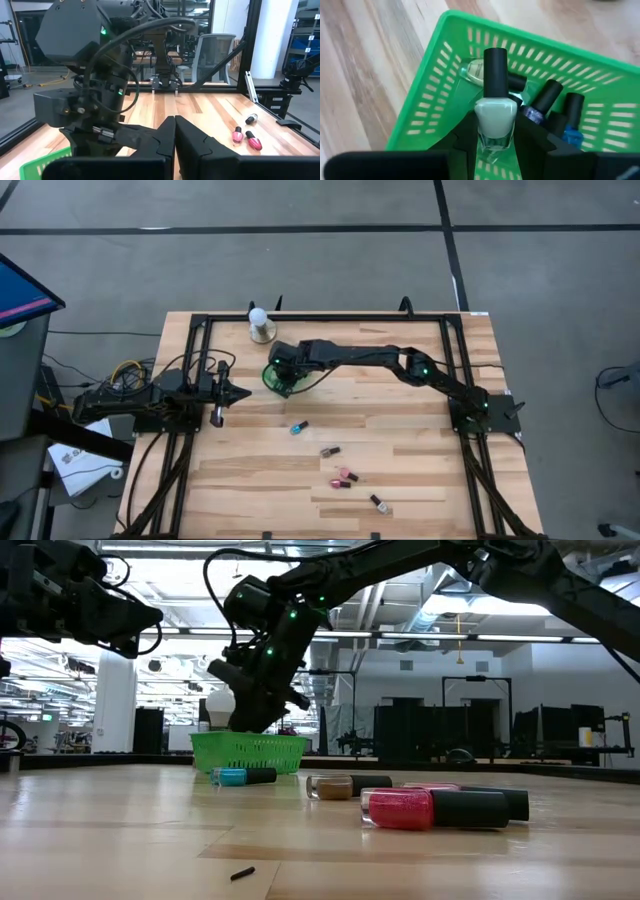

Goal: Pick & Place Nail Polish
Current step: Put the light green nail polish bottle into the green bin

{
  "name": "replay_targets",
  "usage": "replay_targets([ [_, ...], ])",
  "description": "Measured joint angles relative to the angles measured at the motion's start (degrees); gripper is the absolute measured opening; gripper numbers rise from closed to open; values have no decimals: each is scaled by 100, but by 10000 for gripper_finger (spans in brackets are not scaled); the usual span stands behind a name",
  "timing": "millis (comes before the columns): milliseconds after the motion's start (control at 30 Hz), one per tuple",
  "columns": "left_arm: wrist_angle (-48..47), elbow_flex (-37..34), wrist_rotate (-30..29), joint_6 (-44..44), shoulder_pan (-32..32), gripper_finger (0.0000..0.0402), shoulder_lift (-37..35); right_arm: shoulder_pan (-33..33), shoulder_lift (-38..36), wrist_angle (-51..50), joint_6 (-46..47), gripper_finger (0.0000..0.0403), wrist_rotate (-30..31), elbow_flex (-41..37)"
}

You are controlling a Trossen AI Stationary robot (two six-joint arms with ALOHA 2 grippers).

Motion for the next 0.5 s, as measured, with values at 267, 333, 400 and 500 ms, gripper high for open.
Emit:
replay_targets([
  [267, 0, 0, 0, 0, 0, 2, 0, 73, 1, 4, 10, 86, 230, 0],
  [333, 0, 0, 0, 0, 0, 2, 0, 91, -1, 16, -6, 86, 403, 0],
  [400, 0, 0, 0, 0, 0, 2, 0, 85, 0, 23, -29, 86, 429, 0],
  [500, 0, 0, 0, 0, 0, 2, 0, 82, -1, -37, 35, 88, 437, -6],
])
